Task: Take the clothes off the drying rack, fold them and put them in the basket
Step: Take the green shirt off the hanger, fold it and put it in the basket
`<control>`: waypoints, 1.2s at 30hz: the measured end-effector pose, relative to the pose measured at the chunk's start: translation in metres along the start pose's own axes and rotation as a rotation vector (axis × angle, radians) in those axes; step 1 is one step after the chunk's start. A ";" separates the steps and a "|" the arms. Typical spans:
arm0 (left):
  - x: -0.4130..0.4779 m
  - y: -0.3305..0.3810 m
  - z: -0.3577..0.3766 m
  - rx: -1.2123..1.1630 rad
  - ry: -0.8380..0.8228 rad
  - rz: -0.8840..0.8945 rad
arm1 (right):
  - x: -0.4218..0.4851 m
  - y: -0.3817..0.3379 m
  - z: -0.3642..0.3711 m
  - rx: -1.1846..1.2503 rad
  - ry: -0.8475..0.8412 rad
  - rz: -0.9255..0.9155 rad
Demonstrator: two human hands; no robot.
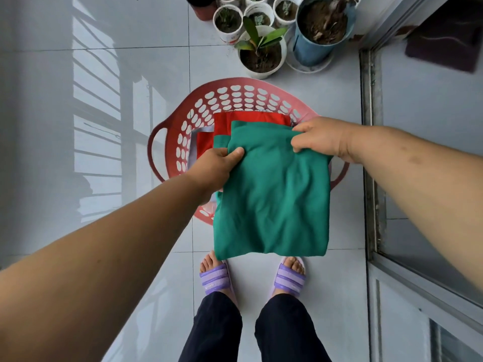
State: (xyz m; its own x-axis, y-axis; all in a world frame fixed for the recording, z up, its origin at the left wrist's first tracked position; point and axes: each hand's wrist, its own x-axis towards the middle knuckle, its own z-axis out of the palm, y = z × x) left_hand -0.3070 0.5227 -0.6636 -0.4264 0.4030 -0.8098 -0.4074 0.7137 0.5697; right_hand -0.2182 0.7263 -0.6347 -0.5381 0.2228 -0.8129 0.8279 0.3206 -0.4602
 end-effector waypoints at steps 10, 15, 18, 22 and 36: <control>0.042 -0.010 0.002 -0.048 0.106 0.081 | 0.040 0.007 0.001 0.050 0.102 -0.030; 0.055 -0.013 0.002 -0.025 0.163 0.087 | 0.064 0.024 0.009 0.034 0.305 -0.059; 0.048 -0.020 0.008 -0.127 0.104 0.028 | 0.071 0.035 0.021 -0.015 0.379 0.020; 0.043 -0.041 0.009 0.000 0.020 -0.070 | 0.075 0.052 0.033 0.057 0.387 0.091; 0.031 -0.080 0.001 0.268 0.217 -0.107 | 0.048 0.066 0.075 -0.042 0.521 0.095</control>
State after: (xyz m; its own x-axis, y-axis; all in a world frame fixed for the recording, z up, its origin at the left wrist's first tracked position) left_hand -0.2869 0.4787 -0.7349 -0.5659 0.2073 -0.7980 -0.2455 0.8816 0.4031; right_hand -0.1771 0.6889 -0.7309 -0.4773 0.6768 -0.5604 0.8754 0.3108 -0.3702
